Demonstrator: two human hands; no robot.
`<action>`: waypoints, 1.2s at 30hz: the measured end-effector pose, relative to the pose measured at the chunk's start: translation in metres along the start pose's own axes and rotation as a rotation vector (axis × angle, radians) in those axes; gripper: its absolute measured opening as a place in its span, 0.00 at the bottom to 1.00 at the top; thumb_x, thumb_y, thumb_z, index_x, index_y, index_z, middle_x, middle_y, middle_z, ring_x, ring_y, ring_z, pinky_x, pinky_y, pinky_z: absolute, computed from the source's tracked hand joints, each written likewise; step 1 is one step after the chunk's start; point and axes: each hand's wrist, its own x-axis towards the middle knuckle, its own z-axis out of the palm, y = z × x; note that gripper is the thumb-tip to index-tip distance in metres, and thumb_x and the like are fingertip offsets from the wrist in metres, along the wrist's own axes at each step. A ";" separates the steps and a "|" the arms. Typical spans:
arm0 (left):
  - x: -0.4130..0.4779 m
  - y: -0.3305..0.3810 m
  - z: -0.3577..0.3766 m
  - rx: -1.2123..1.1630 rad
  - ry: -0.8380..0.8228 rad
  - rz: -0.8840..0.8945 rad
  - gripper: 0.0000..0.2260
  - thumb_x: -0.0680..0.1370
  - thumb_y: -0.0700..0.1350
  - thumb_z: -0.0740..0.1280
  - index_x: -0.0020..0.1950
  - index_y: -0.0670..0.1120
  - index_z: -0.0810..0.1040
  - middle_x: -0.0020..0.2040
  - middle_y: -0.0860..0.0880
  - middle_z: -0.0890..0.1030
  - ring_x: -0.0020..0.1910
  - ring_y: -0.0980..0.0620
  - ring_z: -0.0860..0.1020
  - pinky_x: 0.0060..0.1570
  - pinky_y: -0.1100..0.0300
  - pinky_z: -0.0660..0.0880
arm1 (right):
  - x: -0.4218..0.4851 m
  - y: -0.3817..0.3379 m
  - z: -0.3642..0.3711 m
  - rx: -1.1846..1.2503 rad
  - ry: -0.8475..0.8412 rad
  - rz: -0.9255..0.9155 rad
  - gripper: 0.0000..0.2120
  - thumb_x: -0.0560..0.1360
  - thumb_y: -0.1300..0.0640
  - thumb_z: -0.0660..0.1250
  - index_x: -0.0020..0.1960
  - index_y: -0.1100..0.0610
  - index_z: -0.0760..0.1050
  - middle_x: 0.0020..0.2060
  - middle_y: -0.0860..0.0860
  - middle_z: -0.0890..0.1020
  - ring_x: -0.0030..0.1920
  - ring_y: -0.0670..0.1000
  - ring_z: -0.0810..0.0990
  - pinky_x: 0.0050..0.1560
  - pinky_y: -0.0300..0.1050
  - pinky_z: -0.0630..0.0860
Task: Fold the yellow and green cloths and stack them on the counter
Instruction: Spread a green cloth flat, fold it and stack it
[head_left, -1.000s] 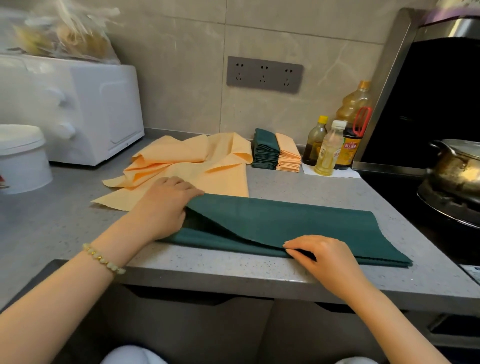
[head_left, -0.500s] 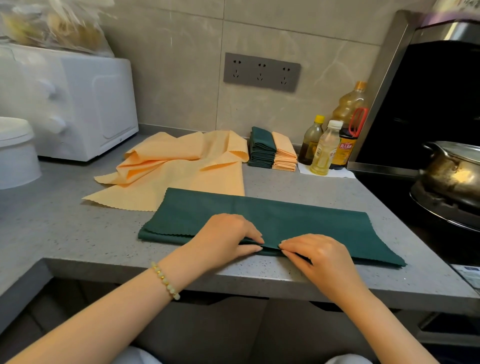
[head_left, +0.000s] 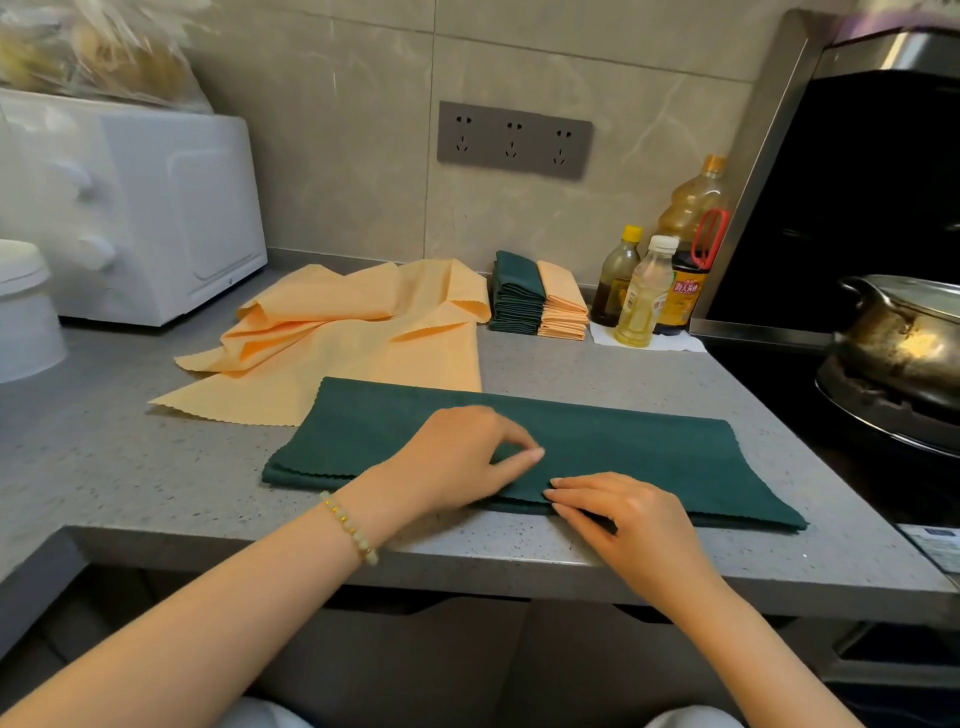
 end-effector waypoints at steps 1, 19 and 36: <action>0.010 -0.001 0.001 -0.017 0.012 -0.028 0.16 0.81 0.57 0.56 0.64 0.54 0.77 0.61 0.56 0.79 0.60 0.55 0.75 0.58 0.58 0.72 | 0.000 0.000 0.000 0.005 0.001 0.009 0.13 0.74 0.45 0.60 0.47 0.45 0.84 0.46 0.38 0.84 0.47 0.37 0.81 0.45 0.31 0.76; 0.052 -0.022 0.053 0.091 -0.210 -0.287 0.23 0.84 0.51 0.44 0.79 0.49 0.47 0.79 0.51 0.46 0.78 0.50 0.42 0.74 0.48 0.40 | 0.048 0.003 0.001 0.156 -0.112 0.368 0.17 0.82 0.53 0.55 0.69 0.50 0.69 0.68 0.42 0.71 0.69 0.41 0.66 0.67 0.38 0.63; 0.052 -0.029 0.056 0.116 -0.191 -0.288 0.24 0.84 0.54 0.44 0.79 0.51 0.46 0.79 0.54 0.45 0.77 0.53 0.43 0.75 0.48 0.40 | 0.068 0.035 0.043 -0.174 -0.583 0.597 0.27 0.80 0.38 0.42 0.77 0.43 0.45 0.77 0.44 0.46 0.76 0.56 0.40 0.73 0.60 0.37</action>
